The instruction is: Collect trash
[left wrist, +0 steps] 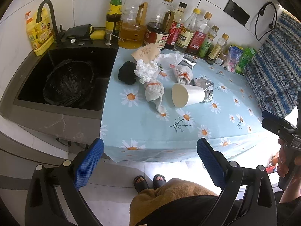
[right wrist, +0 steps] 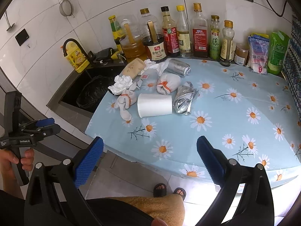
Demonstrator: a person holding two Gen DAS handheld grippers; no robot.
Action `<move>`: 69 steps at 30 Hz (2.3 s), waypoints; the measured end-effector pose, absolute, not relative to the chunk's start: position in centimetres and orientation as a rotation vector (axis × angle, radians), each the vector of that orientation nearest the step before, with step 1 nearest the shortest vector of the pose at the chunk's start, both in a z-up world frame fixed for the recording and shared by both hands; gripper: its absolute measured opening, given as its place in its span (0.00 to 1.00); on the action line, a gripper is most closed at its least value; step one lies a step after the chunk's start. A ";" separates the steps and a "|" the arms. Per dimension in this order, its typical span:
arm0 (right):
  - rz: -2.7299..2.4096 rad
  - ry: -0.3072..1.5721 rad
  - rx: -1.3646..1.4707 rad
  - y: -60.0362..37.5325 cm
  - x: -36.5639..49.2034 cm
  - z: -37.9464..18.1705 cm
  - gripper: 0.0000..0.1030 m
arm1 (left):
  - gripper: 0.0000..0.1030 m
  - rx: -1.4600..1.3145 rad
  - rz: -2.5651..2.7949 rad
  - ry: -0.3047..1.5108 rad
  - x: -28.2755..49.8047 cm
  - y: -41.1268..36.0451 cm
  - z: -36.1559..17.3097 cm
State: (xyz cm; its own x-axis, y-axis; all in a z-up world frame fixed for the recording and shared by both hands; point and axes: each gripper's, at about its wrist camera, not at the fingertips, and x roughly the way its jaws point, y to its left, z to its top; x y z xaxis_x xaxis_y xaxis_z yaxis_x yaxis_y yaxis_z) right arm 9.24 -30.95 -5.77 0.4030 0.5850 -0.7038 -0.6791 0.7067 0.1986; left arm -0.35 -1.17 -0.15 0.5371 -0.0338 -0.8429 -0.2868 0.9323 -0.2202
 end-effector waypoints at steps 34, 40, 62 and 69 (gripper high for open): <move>0.797 0.841 -0.128 -30.3 8.7 -5.8 0.95 | 0.93 -0.381 0.110 1.011 0.4 -0.8 -0.4; 0.802 0.845 -0.118 -30.0 8.9 -5.9 0.95 | 0.93 -0.389 0.105 1.011 0.5 -0.6 -0.4; 0.740 0.918 -0.083 -28.6 15.2 -7.3 0.95 | 0.93 -0.418 0.123 1.071 3.6 0.4 -2.5; 0.734 0.972 -0.055 -28.0 20.1 -8.1 0.95 | 0.93 -0.447 0.159 1.098 5.4 1.4 -3.6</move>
